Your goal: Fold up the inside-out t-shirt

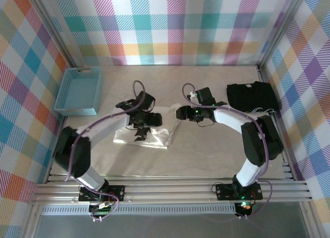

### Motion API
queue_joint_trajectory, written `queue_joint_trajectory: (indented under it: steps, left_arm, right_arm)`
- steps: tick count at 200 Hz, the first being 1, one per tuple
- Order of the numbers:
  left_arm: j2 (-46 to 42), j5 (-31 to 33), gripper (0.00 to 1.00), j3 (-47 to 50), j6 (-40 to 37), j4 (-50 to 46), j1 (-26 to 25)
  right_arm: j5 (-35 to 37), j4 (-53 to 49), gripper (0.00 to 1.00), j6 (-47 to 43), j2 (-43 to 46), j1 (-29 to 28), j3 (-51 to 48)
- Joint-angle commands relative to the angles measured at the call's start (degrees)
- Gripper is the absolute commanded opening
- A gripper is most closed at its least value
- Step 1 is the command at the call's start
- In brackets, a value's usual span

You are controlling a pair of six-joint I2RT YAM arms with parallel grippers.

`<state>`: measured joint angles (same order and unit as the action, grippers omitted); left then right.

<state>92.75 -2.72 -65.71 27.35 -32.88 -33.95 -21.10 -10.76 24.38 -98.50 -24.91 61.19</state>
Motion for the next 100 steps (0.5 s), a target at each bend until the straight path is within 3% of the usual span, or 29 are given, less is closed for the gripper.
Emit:
queue_joint_trajectory:
  steps: [1, 41, 56, 100]
  left_arm:
    - [4.17, -7.88, 0.82, 0.94, 2.30, 8.32, -0.24]
    - [4.30, -12.05, 0.78, 5.78, 3.91, 16.31, -1.64]
    - [2.21, -13.90, 0.76, 7.59, 3.73, 22.33, -4.09]
    - [5.82, -21.24, 0.76, 5.95, 0.42, 24.75, -12.36]
  right_arm:
    - [-1.68, 1.64, 0.70, 3.93, -6.57, 0.47, 6.82]
    - [2.92, -0.26, 0.67, 5.47, -14.59, 0.51, 13.79]
    - [2.21, -1.63, 0.64, 4.90, -16.31, 0.69, 16.20]
    - [0.06, -7.31, 0.54, 1.55, -18.17, 4.82, 20.94]
